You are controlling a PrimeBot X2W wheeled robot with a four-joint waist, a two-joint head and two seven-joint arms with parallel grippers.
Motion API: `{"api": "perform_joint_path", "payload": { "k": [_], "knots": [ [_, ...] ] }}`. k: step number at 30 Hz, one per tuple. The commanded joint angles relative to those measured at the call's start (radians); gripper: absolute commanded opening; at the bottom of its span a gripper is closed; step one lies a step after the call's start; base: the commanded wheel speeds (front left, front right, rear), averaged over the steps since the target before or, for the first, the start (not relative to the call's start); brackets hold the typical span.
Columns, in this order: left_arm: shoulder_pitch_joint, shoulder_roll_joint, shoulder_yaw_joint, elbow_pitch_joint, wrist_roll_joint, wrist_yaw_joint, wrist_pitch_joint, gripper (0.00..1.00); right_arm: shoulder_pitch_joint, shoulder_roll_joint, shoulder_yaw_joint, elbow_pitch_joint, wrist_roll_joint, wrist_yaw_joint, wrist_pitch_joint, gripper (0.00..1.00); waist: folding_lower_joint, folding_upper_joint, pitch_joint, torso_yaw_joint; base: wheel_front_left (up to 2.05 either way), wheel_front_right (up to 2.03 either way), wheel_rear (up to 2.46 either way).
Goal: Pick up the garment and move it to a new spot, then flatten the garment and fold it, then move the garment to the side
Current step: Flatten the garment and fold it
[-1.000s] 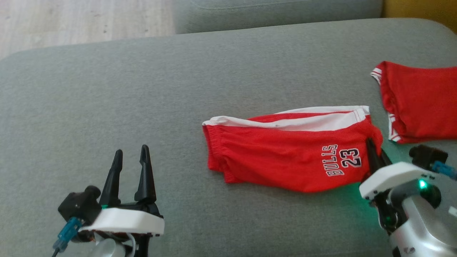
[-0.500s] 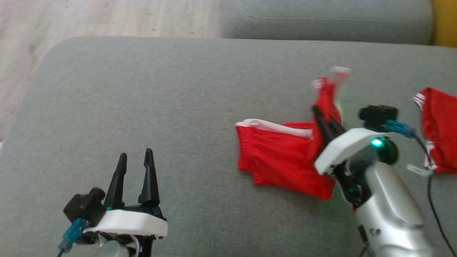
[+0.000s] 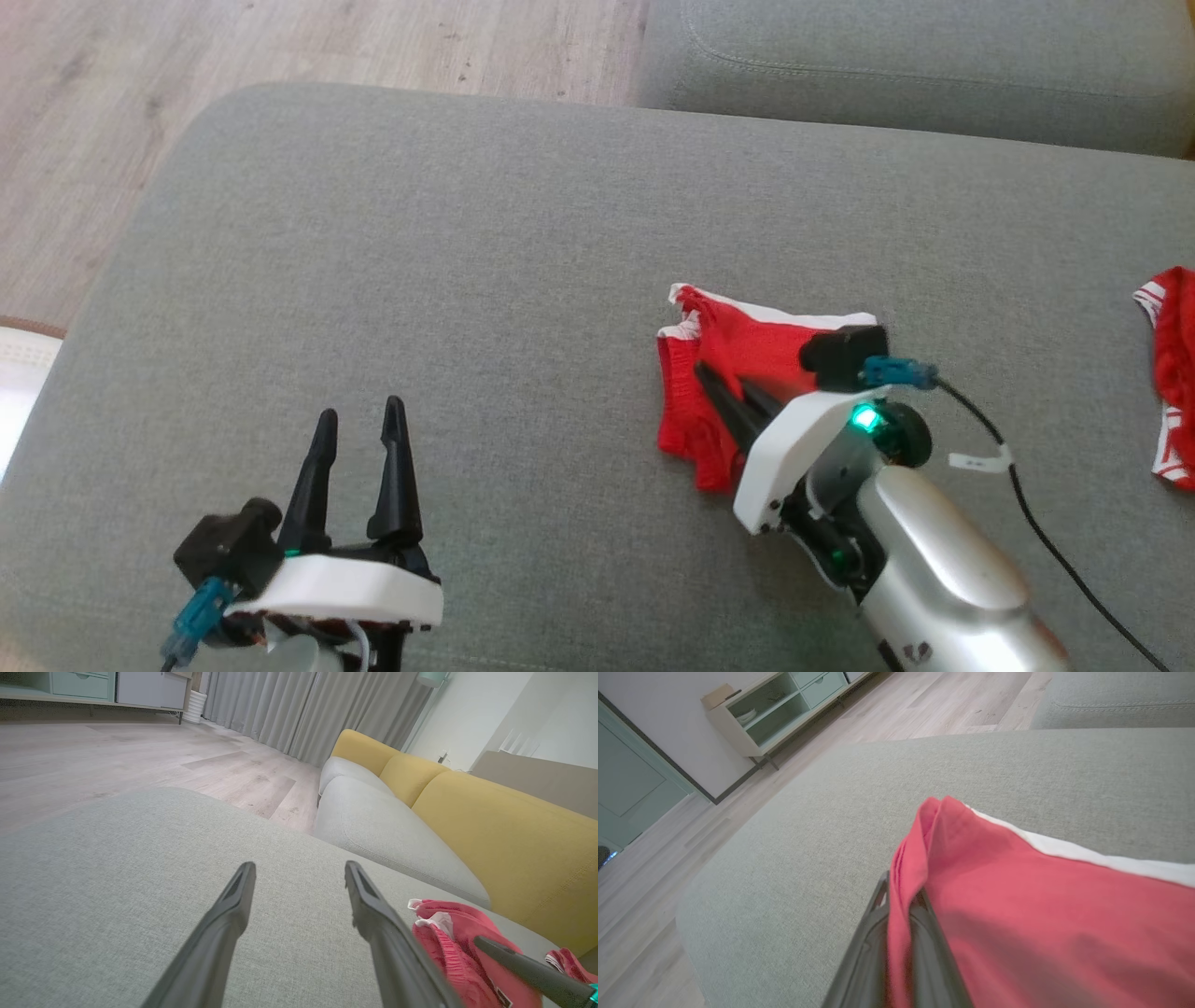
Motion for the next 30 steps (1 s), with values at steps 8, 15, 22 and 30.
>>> {"api": "perform_joint_path", "payload": {
  "k": [8,15,22,30],
  "knots": [
    [-0.017,0.003,0.030,-0.026,0.001,-0.007,-0.015,1.00,-0.010,0.015,0.090,-0.038,0.009,0.003,-0.018,1.00,0.0000,0.0000,-0.003,-0.025,0.00,0.00,0.00],
    [-0.020,-0.012,0.003,-0.021,0.005,-0.012,-0.009,1.00,0.020,0.014,0.083,-0.109,-0.011,0.003,-0.069,1.00,0.0000,0.0000,-0.010,-0.044,0.00,0.00,0.00],
    [-0.020,-0.012,-0.002,-0.021,0.006,-0.010,-0.009,1.00,0.037,-0.027,-0.063,-0.181,-0.115,0.003,-0.106,1.00,0.0000,0.0000,-0.012,-0.059,0.00,0.00,0.00],
    [-0.032,-0.013,-0.005,-0.020,0.007,-0.013,-0.007,1.00,0.037,-0.083,-0.082,-0.112,-0.317,0.003,-0.094,0.14,0.0000,0.0000,0.009,-0.032,0.00,0.00,0.00]
  ]
}}
